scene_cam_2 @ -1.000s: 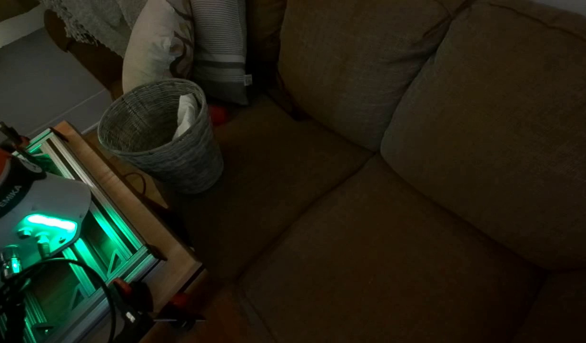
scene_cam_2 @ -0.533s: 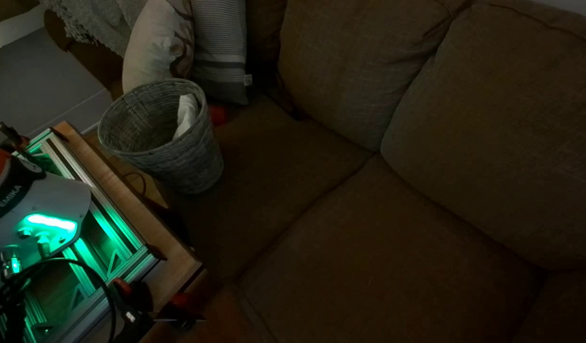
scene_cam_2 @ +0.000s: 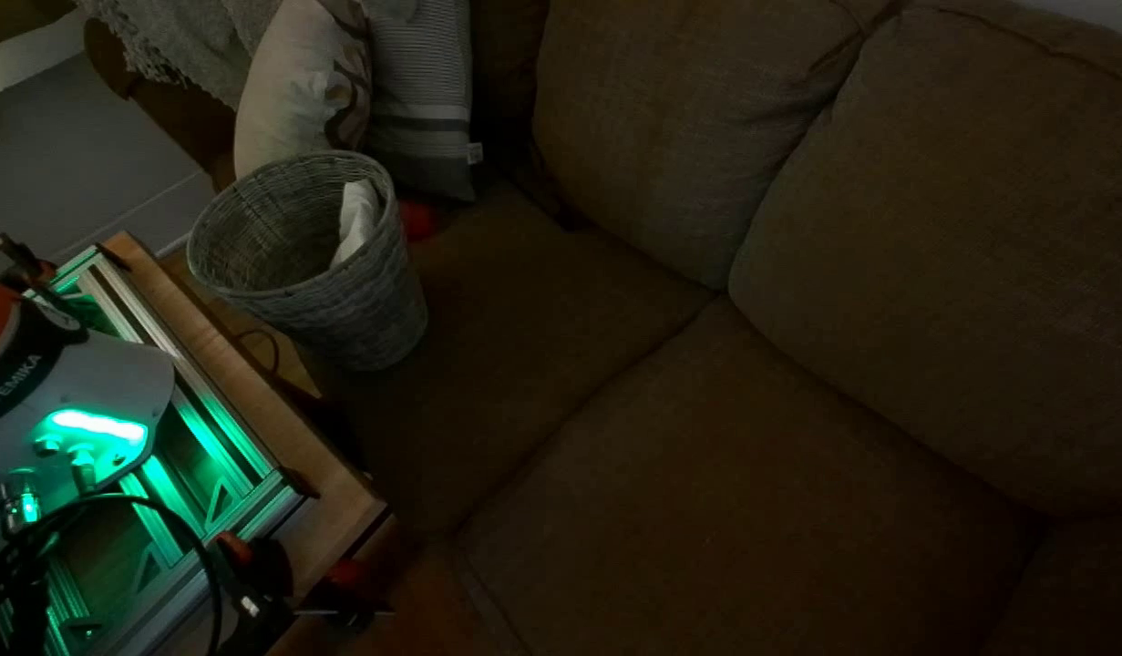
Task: Move the pillow on the right to the left side of the sofa
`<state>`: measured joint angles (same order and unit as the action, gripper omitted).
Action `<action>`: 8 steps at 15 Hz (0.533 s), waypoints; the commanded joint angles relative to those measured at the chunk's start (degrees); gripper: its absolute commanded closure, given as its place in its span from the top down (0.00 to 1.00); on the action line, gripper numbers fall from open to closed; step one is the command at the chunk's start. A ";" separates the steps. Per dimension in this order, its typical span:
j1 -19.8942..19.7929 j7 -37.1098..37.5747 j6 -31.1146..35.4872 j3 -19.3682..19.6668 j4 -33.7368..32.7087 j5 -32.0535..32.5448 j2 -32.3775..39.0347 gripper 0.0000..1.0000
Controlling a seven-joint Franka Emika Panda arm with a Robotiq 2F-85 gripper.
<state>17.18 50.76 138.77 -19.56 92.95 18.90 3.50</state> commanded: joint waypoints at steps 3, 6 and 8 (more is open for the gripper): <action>5.98 0.69 1.74 2.06 -12.26 -0.68 13.68 0.02; 9.53 5.26 -0.89 6.15 -20.72 0.71 19.65 0.02; 10.67 5.72 -5.48 7.83 -26.00 -1.37 23.38 0.36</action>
<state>25.15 54.48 138.21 -14.79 77.72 18.98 20.46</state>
